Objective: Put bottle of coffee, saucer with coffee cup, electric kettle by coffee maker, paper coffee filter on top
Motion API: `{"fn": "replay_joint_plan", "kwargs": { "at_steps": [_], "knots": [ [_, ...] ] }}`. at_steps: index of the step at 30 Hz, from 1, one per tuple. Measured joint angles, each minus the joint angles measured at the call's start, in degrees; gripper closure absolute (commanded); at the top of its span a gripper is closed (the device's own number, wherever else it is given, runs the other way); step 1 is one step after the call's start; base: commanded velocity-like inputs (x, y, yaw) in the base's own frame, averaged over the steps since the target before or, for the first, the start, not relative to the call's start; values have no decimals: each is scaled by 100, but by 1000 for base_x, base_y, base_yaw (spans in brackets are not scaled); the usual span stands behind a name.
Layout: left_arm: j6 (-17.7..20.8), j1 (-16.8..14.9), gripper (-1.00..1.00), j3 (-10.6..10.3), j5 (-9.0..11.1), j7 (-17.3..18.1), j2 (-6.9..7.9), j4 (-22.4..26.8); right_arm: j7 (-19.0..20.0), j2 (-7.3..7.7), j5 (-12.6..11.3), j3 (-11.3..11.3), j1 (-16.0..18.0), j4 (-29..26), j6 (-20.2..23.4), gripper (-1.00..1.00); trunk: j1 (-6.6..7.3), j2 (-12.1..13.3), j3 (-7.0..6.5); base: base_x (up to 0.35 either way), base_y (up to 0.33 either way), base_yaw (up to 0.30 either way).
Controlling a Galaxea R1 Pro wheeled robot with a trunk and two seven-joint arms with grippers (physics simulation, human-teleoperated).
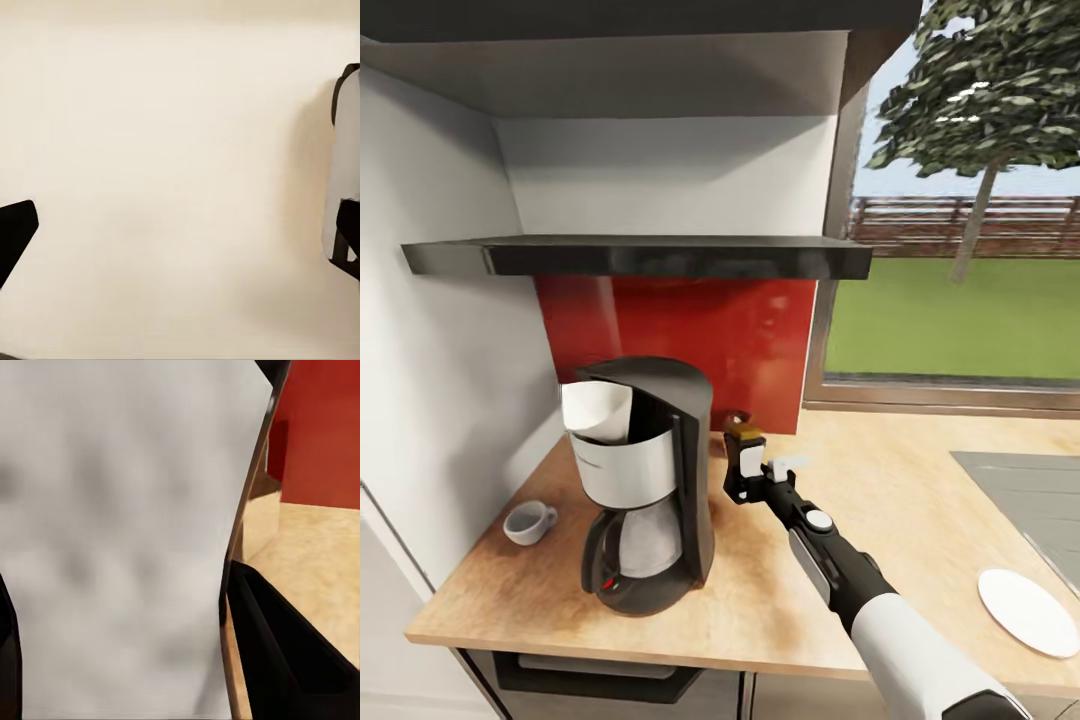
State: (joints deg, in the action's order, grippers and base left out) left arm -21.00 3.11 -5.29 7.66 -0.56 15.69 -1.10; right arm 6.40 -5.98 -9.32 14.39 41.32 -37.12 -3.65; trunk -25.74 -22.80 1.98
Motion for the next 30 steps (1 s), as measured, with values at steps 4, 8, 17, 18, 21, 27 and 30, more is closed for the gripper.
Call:
{"fn": "replay_joint_plan", "kwargs": {
  "at_steps": [4,8,17,18,21,27,30],
  "knots": [
    [197,0,-100,18,-1,-6,4,7,1,-1,0,-1,1,2,0,100,-1,0,0,21,52,0],
    [225,0,-100,7,-9,-8,-2,7,-3,-1,5,-6,1,5,0,100,-1,0,0,3,7,0],
    [230,0,-100,5,-28,-8,-12,11,-89,42,8,-35,1,173,-84,100,0,-1,0,24,45,0],
    [231,0,-100,7,-28,-8,-10,12,-126,46,8,-33,1,207,-146,100,0,-1,0,71,19,0],
    [232,0,-100,4,-28,-8,-5,12,-189,50,8,-31,0,327,-345,100,-1,-1,0,57,8,0],
    [283,0,-100,-14,-39,-15,-4,7,-202,69,8,-36,1,361,-456,100,-1,0,0,9,1,0],
    [510,0,-100,-34,-43,-16,-4,10,-206,97,7,-45,1,352,-462,100,-1,0,0,0,0,0]
  ]
}}
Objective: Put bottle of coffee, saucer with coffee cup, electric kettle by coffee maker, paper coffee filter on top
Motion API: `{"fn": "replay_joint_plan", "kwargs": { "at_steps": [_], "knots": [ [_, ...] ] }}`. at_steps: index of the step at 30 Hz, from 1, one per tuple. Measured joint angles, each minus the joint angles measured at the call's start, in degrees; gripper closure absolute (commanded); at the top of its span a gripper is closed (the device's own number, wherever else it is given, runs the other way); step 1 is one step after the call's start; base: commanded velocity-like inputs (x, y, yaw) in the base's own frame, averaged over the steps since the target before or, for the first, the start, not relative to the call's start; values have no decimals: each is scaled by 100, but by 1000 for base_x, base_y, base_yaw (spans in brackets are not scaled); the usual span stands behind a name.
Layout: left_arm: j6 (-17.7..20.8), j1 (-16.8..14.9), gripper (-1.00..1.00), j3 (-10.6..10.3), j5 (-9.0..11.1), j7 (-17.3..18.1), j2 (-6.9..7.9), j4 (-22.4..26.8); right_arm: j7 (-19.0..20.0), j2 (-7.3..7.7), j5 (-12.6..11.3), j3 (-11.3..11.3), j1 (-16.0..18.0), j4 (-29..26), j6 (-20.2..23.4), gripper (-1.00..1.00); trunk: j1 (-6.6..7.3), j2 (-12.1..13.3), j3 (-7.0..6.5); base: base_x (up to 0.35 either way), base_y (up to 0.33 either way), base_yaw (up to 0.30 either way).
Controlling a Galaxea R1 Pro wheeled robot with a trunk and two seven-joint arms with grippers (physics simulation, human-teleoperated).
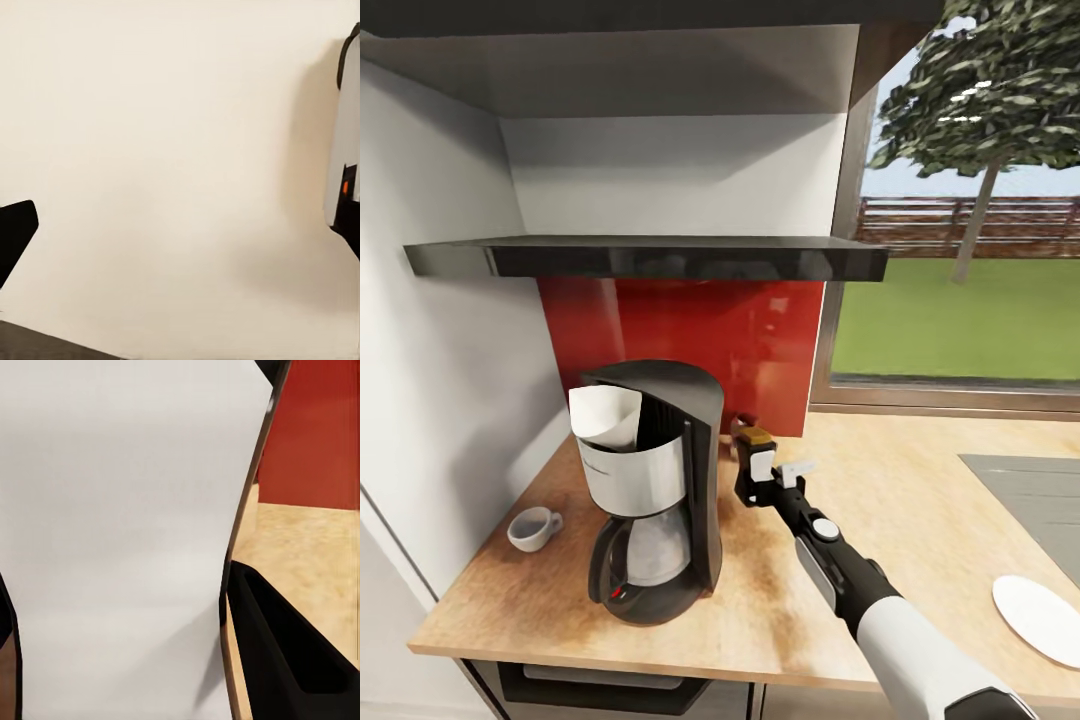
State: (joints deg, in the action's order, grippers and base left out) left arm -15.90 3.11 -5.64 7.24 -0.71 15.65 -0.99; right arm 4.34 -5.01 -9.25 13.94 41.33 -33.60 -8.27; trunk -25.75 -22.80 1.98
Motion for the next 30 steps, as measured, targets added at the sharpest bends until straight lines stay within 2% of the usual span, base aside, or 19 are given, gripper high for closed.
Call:
{"fn": "replay_joint_plan", "kwargs": {
  "at_steps": [2,5,7,12,19,30],
  "knots": [
    [202,0,-100,-6,-4,0,0,2,-2,22,-4,-2,0,-9,-2,100,0,0,0,0,0,0],
    [293,0,-100,-9,-6,0,0,6,-6,31,-7,-12,0,-14,-3,100,0,0,0,0,0,0],
    [314,0,-100,-9,-6,0,0,8,-7,33,-9,-71,0,-15,-2,100,0,0,0,0,0,0],
    [327,0,-100,-9,-6,0,0,5,-2,32,-5,-386,0,-21,4,100,0,0,0,0,0,0],
    [329,0,-100,-2,-6,-1,0,3,-5,25,-1,-441,0,-23,6,100,0,0,0,0,0,0],
    [329,-2,-100,2,-6,-1,0,2,-6,16,1,-432,0,-32,6,100,-242,-441,199,0,0,0]
  ]
}}
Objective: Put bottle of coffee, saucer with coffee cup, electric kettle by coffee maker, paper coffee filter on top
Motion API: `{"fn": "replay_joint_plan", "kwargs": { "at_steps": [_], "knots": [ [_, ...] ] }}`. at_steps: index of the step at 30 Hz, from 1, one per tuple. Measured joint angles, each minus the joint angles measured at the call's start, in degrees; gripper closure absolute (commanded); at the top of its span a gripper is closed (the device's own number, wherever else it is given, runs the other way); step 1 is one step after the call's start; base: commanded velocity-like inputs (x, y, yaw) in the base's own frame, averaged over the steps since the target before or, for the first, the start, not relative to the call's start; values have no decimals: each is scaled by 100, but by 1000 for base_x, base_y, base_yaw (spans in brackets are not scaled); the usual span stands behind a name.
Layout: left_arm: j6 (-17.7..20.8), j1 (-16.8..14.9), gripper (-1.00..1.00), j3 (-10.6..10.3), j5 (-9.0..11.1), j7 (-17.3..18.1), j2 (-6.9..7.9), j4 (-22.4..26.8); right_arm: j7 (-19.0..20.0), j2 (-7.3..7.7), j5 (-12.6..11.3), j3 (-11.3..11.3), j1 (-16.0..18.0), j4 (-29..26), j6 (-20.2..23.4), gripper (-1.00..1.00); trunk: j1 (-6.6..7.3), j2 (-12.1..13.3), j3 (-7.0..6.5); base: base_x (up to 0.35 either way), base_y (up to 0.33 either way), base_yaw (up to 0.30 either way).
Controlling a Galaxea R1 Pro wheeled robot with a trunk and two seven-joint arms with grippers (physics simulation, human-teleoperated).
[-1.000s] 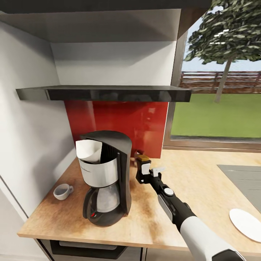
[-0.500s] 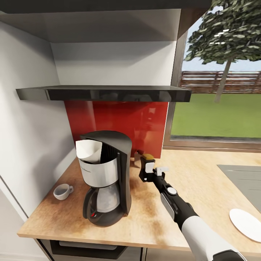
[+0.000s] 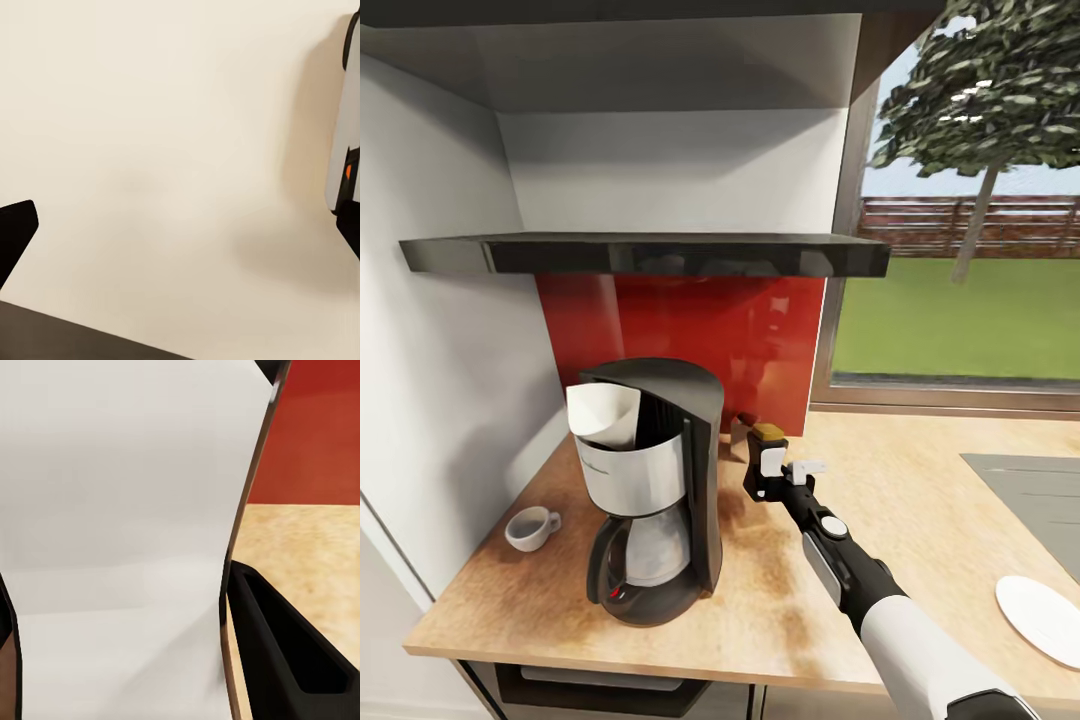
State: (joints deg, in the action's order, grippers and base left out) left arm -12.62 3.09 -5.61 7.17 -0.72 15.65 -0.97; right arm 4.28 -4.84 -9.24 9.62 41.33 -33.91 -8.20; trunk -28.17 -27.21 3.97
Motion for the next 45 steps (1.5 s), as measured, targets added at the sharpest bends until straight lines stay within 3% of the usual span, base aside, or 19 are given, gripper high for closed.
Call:
{"fn": "replay_joint_plan", "kwargs": {
  "at_steps": [30,45],
  "knots": [
    [9,0,-100,5,0,0,-8,0,9,-21,38,23,4,66,-21,100,-659,-1209,730,0,0,0],
    [9,-6,-100,6,0,0,-2,1,13,-43,21,28,5,205,-281,100,-660,-1210,731,0,0,0]
  ]
}}
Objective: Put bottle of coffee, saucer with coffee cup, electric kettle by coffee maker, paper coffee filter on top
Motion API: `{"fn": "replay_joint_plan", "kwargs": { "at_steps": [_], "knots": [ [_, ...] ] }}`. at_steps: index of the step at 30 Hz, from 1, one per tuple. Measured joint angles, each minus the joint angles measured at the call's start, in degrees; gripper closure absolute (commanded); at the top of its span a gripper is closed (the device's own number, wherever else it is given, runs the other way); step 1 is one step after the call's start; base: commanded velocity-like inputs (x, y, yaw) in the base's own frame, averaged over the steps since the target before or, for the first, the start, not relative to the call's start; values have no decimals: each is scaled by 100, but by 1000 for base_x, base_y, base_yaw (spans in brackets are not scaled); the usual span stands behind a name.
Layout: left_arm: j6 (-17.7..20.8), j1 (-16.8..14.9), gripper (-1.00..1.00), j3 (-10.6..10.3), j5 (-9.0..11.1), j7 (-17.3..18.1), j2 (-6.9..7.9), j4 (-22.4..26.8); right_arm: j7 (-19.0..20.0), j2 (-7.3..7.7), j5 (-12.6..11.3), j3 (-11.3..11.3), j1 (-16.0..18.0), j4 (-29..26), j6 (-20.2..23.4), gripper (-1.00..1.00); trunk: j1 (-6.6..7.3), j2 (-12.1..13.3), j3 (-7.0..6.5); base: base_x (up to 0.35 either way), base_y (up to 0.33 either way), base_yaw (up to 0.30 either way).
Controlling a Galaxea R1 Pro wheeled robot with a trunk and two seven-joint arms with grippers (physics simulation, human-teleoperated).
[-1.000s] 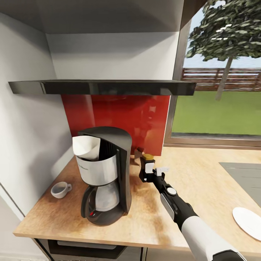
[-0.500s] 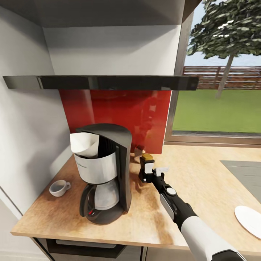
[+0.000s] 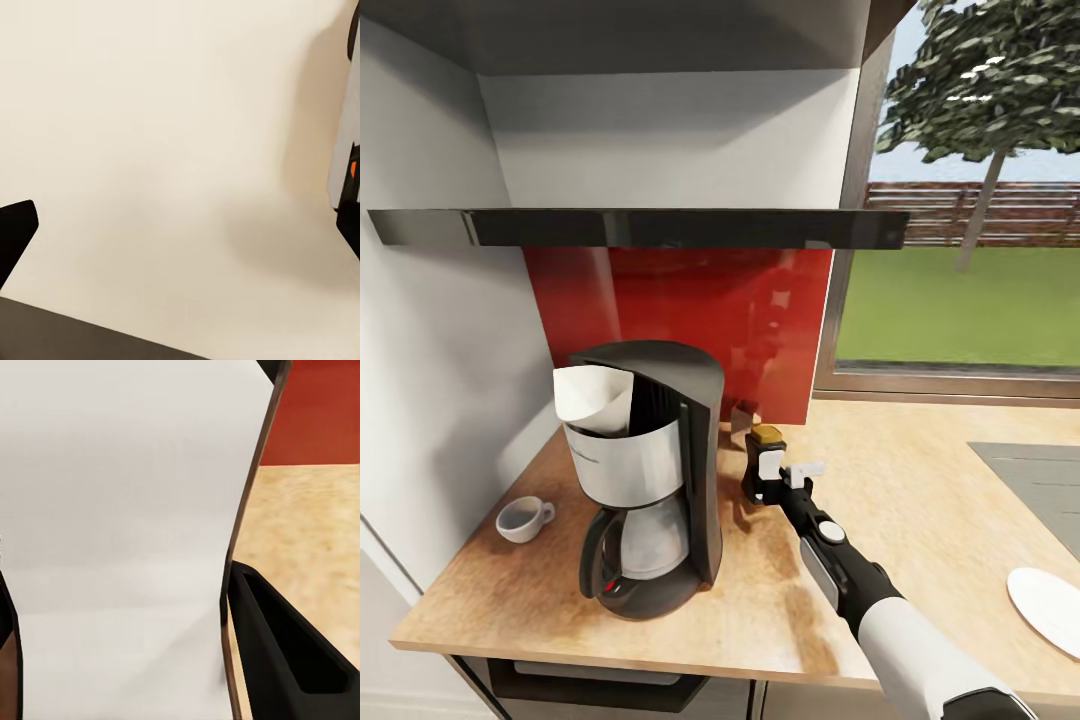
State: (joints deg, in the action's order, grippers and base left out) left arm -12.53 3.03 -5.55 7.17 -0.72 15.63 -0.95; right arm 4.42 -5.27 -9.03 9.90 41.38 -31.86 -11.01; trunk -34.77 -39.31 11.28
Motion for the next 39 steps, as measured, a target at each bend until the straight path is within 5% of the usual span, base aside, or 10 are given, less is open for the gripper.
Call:
{"fn": "replay_joint_plan", "kwargs": {
  "at_steps": [10,11,39],
  "knots": [
    [0,0,-100,8,0,0,-1,1,16,0,-3,-4,0,4,-7,100,0,0,0,0,0,0],
    [0,0,-100,8,0,0,0,0,14,-1,1,2,0,5,-8,-100,0,0,0,0,0,0],
    [0,-2,-100,-1,9,0,2,4,22,7,5,15,-4,66,-9,-100,-1,2,1,0,12,0]
  ]
}}
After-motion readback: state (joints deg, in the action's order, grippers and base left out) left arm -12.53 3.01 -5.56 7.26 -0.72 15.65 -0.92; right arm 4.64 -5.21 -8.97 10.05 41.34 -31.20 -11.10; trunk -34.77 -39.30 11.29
